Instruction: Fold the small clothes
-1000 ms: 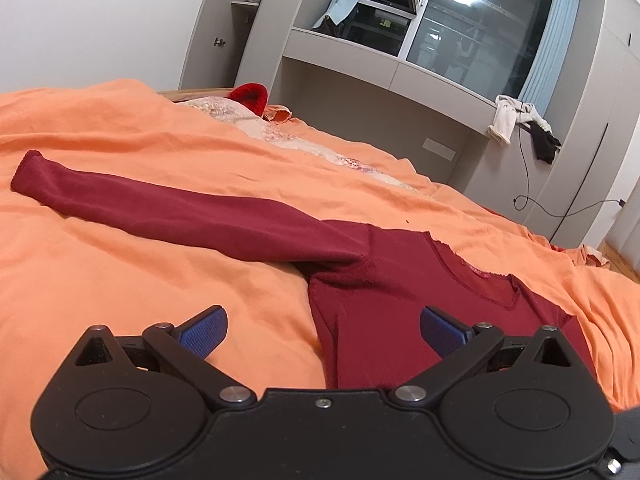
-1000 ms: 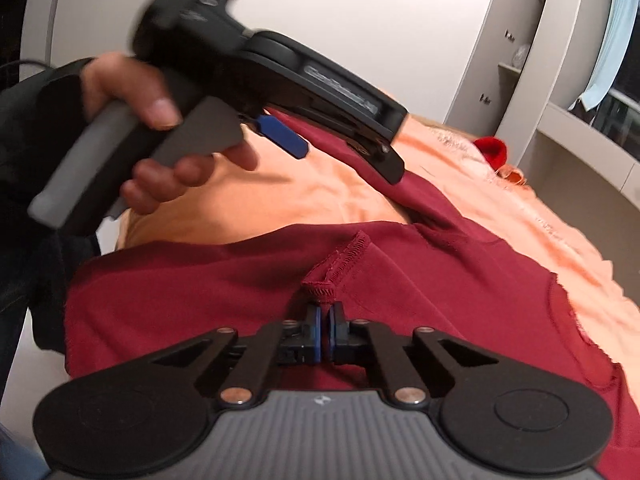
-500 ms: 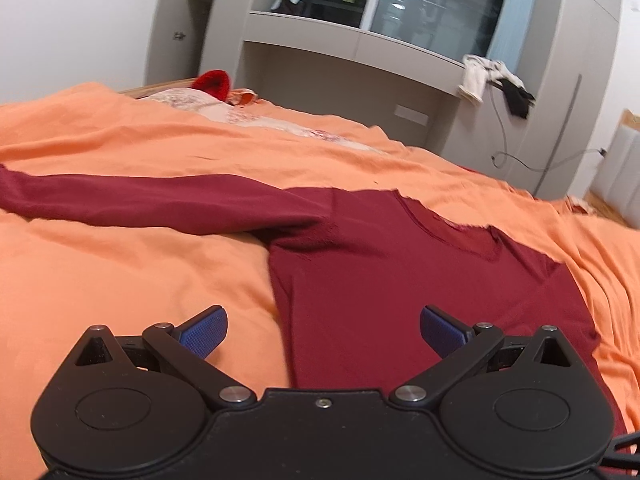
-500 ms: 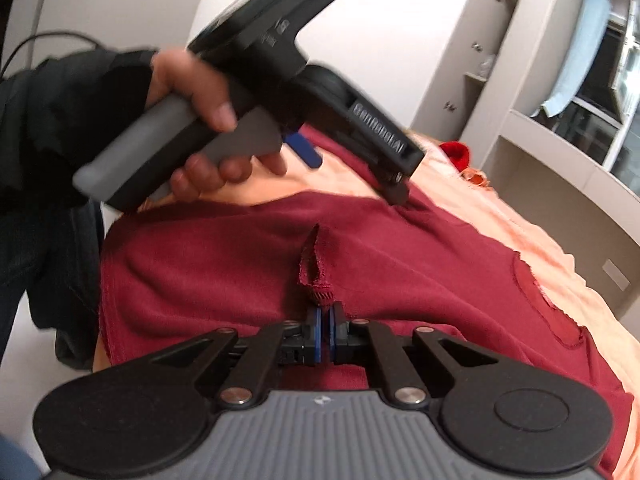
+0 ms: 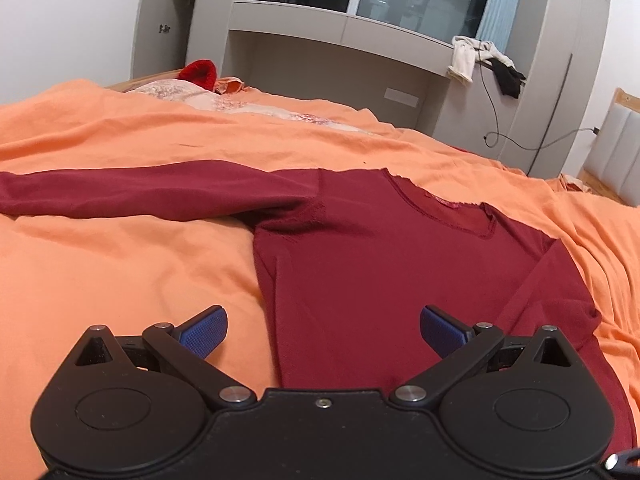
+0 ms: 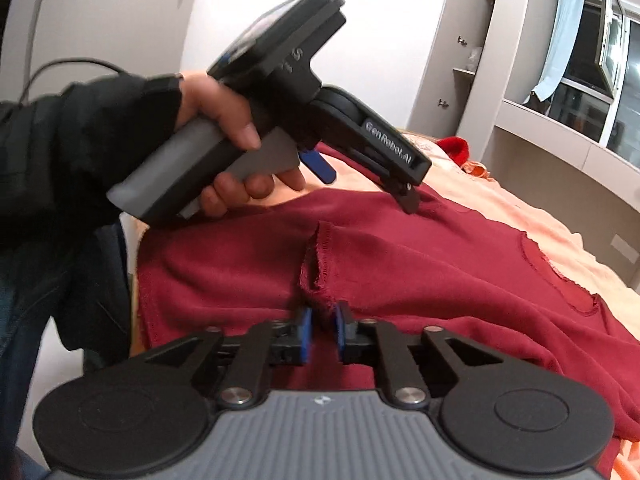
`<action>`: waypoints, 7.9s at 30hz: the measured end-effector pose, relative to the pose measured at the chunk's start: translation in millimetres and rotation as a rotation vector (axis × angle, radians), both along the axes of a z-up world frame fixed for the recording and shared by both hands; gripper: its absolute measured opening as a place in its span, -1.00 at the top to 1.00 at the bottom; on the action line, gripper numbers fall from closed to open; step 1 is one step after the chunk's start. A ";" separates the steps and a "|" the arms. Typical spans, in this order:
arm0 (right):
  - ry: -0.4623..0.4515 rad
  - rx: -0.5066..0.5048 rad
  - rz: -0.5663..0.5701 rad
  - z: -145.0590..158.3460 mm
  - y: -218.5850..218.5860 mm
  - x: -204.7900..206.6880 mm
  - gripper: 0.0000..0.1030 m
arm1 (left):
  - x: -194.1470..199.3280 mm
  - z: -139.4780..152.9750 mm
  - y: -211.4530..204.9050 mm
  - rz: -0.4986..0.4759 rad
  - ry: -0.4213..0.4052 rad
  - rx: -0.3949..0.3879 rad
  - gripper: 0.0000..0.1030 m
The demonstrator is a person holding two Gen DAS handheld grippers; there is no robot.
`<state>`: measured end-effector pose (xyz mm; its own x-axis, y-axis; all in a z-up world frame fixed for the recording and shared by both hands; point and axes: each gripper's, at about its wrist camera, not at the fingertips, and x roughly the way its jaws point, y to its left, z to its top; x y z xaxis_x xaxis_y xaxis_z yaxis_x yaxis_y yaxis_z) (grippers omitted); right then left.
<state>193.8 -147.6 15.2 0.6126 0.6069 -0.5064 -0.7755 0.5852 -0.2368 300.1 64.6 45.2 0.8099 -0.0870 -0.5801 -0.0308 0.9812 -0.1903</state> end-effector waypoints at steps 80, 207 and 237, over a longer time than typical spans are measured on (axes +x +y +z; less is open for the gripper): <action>0.138 0.059 -0.161 11.2 -65.4 -2.5 0.79 | 15.8 -11.9 -57.5 -0.253 0.023 0.000 -0.99; 0.598 0.465 -0.308 -9.5 -73.2 0.0 0.95 | 7.1 -10.1 -58.4 -0.348 0.047 0.094 1.00; -0.055 -0.046 -0.788 -8.9 -191.6 99.1 -0.22 | -8.5 -20.4 -87.7 -0.423 0.017 0.139 -0.55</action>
